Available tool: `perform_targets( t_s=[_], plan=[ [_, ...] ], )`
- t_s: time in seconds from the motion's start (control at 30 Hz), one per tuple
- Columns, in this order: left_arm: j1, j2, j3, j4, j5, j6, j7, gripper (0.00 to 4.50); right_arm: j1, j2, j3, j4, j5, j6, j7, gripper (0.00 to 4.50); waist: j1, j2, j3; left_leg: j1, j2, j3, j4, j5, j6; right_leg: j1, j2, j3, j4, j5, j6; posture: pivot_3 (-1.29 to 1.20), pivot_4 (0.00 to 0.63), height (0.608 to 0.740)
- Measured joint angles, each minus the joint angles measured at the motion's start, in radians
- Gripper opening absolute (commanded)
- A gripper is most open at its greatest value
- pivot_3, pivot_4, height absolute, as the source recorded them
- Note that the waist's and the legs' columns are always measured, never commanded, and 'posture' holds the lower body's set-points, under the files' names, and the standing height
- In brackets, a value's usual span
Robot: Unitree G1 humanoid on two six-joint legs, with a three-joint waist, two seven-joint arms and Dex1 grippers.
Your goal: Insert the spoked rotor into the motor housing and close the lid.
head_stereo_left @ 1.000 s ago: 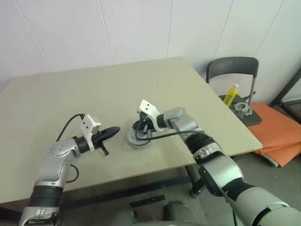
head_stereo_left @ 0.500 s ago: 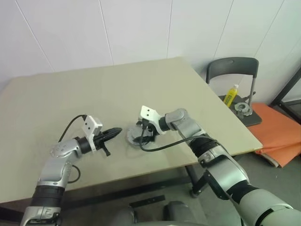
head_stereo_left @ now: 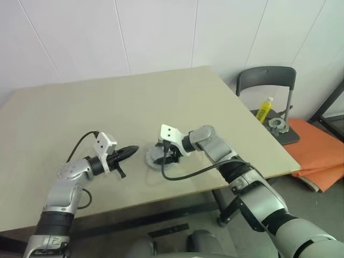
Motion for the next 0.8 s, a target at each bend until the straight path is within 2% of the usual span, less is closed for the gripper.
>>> perform_targets(
  t_s=[0.33, 0.8],
  plan=[
    [0.005, -0.010, 0.002, -0.027, -0.041, 0.019, -0.016, 0.00, 0.003, -0.036, -0.018, 0.010, 0.066, 0.043, 0.159, 3.19, -0.003, 0.000, 0.000, 0.002, 0.000, 0.000, -0.008, 0.000, 0.000, 0.002, 0.000, 0.000, -0.007, 0.000, 0.001, 0.00, 0.000, 0.740],
    [0.017, 0.007, 0.010, -0.081, -0.102, 0.071, -0.059, 0.00, -0.060, 0.035, -0.054, 0.204, 0.060, -0.067, 0.043, 3.19, -0.011, 0.000, 0.000, 0.009, 0.001, -0.002, -0.007, 0.000, 0.000, 0.003, 0.003, 0.000, -0.003, 0.003, -0.003, 0.00, 0.000, 0.740]
  ],
)
